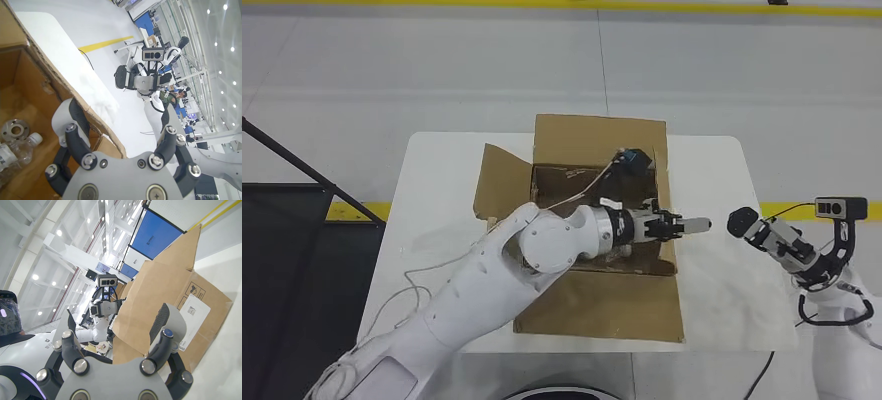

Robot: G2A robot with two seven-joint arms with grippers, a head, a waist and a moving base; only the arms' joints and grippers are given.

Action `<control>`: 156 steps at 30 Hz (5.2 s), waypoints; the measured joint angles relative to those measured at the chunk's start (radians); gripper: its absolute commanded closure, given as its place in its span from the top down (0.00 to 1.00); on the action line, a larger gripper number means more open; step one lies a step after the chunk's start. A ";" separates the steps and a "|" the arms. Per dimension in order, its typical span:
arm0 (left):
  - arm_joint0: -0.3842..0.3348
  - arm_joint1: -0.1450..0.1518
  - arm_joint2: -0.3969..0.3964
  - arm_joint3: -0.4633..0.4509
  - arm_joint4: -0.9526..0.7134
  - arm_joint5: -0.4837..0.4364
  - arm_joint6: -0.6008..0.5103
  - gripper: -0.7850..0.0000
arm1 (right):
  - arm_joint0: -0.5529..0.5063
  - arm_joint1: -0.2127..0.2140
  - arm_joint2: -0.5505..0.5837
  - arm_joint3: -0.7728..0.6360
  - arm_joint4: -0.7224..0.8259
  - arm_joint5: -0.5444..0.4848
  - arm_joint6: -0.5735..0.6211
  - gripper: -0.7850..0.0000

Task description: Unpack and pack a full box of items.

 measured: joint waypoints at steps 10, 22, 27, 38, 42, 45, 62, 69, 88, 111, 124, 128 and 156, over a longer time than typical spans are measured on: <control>-0.125 -0.075 0.119 0.181 -0.024 -0.030 0.061 1.00 | -0.113 0.017 0.141 0.000 0.018 -0.053 -0.065 1.00; -0.217 -0.180 0.230 0.410 -0.098 -0.087 0.088 1.00 | -0.193 0.030 0.215 0.022 0.042 -0.078 -0.101 1.00; -0.234 -0.211 0.246 0.464 -0.104 -0.091 0.079 1.00 | -0.210 0.033 0.214 0.017 0.038 -0.083 -0.120 1.00; -0.231 -0.244 0.238 0.527 -0.097 -0.085 0.060 1.00 | -0.222 0.041 0.190 0.013 0.032 -0.085 -0.139 1.00; -0.224 -0.250 0.228 0.531 -0.090 -0.086 0.057 1.00 | -0.225 0.043 0.183 0.017 0.040 -0.085 -0.142 1.00; -0.216 -0.252 0.207 0.498 -0.095 -0.104 0.060 1.00 | -0.226 0.045 0.178 0.020 0.044 -0.080 -0.152 1.00; 0.123 -0.071 -0.284 -0.290 0.303 0.076 -0.136 1.00 | -0.102 0.067 0.083 -0.122 0.138 0.118 -0.115 1.00; 0.360 -0.021 -0.536 -0.597 0.317 0.062 -0.236 1.00 | -0.029 0.072 -0.026 -0.134 0.078 0.200 -0.138 1.00; 0.703 0.025 -1.003 -0.748 0.169 -0.111 -0.265 1.00 | -0.006 0.079 -0.177 -0.080 -0.177 0.335 -0.360 1.00; 0.703 0.025 -1.003 -0.748 0.169 -0.111 -0.265 1.00 | 0.024 0.060 -0.397 -0.065 -0.232 0.337 -0.475 1.00; 0.706 0.026 -1.004 -0.748 0.170 -0.113 -0.259 1.00 | 0.078 0.050 -0.463 -0.082 -0.258 0.308 -0.550 1.00; 0.744 0.031 -1.038 -0.748 0.161 -0.122 -0.204 1.00 | 0.085 0.053 -0.444 -0.168 -0.279 0.277 -0.545 1.00; 1.003 0.032 -1.240 -0.748 0.033 -0.218 0.016 1.00 | 0.237 0.048 -0.655 -0.344 -0.585 0.335 -0.443 1.00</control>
